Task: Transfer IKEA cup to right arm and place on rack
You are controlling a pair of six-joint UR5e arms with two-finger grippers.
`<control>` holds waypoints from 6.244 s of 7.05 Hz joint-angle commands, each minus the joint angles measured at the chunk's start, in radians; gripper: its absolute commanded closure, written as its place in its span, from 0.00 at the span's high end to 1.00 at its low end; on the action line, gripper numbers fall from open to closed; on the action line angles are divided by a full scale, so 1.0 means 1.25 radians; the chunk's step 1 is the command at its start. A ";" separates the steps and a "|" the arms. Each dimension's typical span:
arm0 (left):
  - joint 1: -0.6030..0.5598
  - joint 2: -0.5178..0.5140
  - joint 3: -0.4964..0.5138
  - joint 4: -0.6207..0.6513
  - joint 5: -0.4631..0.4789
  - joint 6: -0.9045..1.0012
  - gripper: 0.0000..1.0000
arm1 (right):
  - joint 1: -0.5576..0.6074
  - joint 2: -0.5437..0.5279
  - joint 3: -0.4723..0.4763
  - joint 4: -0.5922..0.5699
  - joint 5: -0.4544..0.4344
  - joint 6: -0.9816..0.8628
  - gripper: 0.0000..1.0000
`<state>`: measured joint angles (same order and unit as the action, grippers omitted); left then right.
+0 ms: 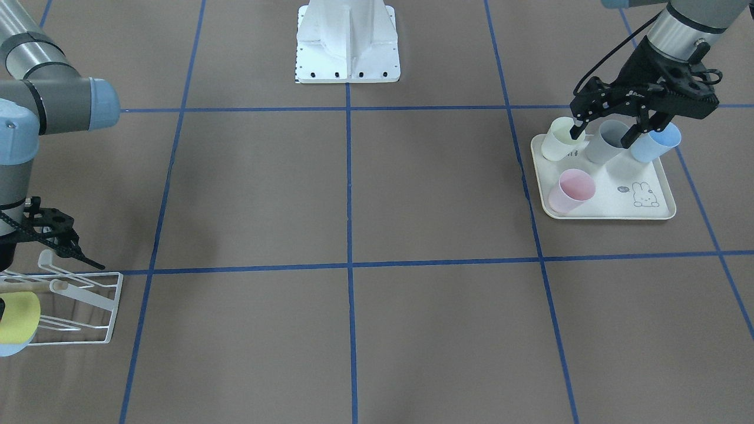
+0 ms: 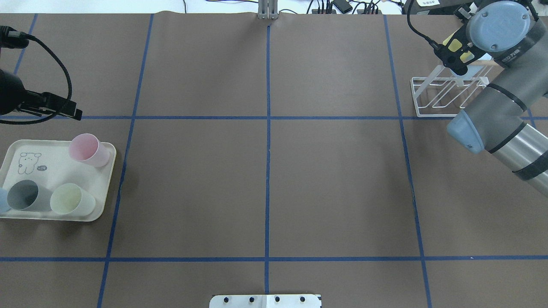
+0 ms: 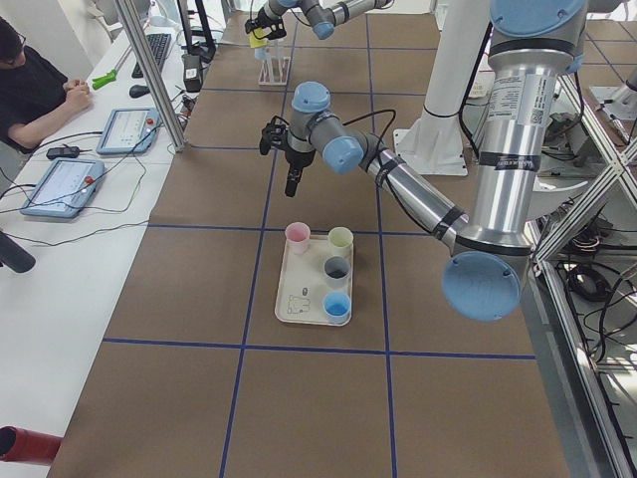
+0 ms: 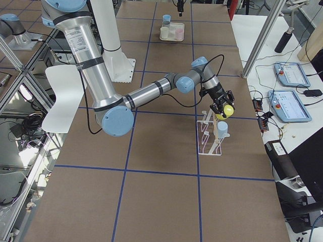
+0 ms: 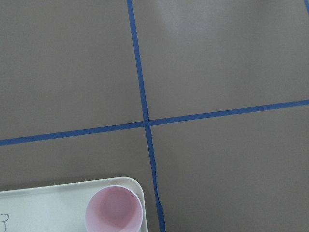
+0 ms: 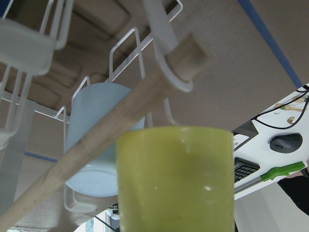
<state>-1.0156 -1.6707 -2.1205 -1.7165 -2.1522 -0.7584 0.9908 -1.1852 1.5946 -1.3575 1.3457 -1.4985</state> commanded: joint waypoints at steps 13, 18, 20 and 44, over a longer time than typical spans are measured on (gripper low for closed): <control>-0.002 0.012 0.005 -0.005 0.010 0.014 1.00 | -0.031 0.044 0.117 -0.006 0.114 0.322 0.98; 0.002 0.166 0.084 -0.206 0.081 0.053 1.00 | -0.209 0.041 0.220 0.000 0.256 1.129 0.99; 0.009 0.162 0.136 -0.290 0.112 -0.026 1.00 | -0.277 0.045 0.252 0.001 0.256 1.340 0.99; 0.269 -0.190 0.180 -0.588 0.092 -0.908 0.00 | -0.448 0.046 -0.122 1.058 0.246 1.417 0.99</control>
<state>-0.7711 -1.8532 -1.9053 -2.4383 -2.1318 -1.8081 0.4332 -1.1307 1.4374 -0.0514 1.6544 0.2723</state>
